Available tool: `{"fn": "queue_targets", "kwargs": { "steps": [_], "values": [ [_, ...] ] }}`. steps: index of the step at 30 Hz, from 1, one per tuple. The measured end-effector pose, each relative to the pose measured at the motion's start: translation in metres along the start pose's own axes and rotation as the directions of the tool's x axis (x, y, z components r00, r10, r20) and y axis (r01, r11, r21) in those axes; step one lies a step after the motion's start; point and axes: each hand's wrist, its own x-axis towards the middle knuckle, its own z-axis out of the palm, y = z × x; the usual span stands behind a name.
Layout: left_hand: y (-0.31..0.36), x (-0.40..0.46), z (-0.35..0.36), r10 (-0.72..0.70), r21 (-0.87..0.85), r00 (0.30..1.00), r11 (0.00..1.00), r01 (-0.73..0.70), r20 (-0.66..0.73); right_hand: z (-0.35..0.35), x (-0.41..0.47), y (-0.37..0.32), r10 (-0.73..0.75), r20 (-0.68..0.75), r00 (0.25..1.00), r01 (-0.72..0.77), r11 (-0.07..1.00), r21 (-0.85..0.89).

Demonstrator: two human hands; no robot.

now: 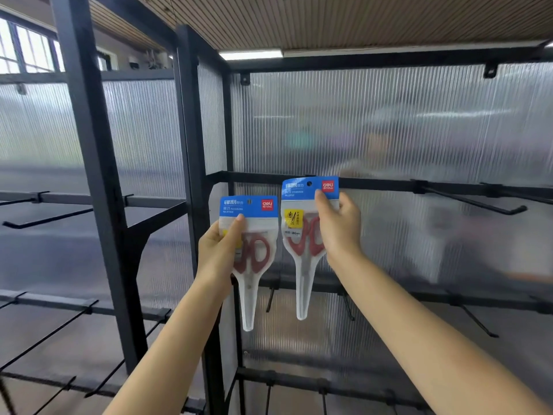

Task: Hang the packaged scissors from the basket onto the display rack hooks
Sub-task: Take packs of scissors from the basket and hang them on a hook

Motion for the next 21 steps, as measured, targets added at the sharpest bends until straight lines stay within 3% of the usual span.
{"fn": "queue_targets", "kwargs": {
  "steps": [9, 21],
  "values": [
    [-0.007, 0.005, 0.003, -0.006, 0.001, 1.0, 1.0, 0.006, -0.007, 0.0, 0.002, -0.004, 0.017, -0.009, 1.0, -0.017, 0.999, 0.051],
    [-0.015, 0.011, 0.005, -0.021, -0.012, 1.0, 1.0, 0.021, 0.005, 0.008, 0.009, -0.012, -0.006, -0.023, 1.0, 0.004, 0.996, -0.094]
  ]
}}
